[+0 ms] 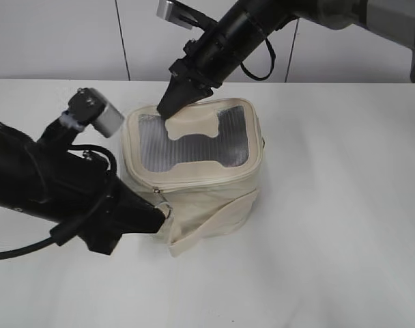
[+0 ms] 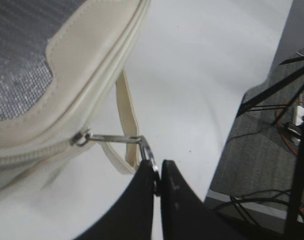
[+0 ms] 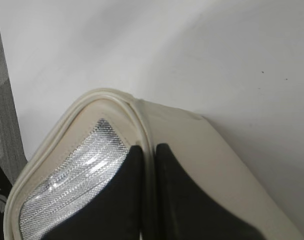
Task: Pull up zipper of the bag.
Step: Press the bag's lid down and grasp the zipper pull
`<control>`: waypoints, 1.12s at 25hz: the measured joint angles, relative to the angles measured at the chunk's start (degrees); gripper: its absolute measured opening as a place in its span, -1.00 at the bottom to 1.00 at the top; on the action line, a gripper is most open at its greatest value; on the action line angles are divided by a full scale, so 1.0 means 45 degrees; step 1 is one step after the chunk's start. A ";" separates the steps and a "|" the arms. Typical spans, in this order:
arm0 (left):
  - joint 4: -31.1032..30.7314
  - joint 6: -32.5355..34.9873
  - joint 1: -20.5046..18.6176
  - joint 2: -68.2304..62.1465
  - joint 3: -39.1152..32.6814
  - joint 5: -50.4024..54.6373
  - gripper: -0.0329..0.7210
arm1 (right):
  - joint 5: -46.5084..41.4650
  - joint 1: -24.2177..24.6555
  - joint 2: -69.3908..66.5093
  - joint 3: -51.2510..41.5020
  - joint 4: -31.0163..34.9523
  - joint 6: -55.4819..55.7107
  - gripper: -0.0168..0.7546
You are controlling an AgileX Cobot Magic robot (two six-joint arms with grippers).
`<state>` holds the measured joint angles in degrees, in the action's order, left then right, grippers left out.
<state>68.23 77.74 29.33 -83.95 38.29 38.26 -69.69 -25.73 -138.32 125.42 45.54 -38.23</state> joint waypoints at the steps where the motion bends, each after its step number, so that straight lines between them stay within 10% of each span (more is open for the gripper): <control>1: 0.0127 0.0000 0.0356 0.0000 0.0012 -0.0475 -0.92 | 0.0000 0.0000 0.0000 0.0000 0.0000 0.0000 -0.82; 10: 0.0325 0.0000 0.2323 -0.1827 0.1798 -0.1855 -0.92 | 0.0014 0.0053 0.0000 0.0000 0.0000 0.0046 -0.82; 22: 0.0702 0.0315 0.2402 -0.2366 0.2542 -0.1393 -0.93 | 0.0074 0.0081 0.0000 0.0000 -0.0012 0.0050 -0.83; 28: -0.0736 -0.1865 0.2444 -0.2348 0.2542 -0.0768 -0.69 | 0.0189 0.0110 0.0000 0.0000 -0.0024 0.0142 -0.79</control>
<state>64.92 69.35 40.32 -94.52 49.73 34.80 -68.84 -25.23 -138.32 125.42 45.43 -37.59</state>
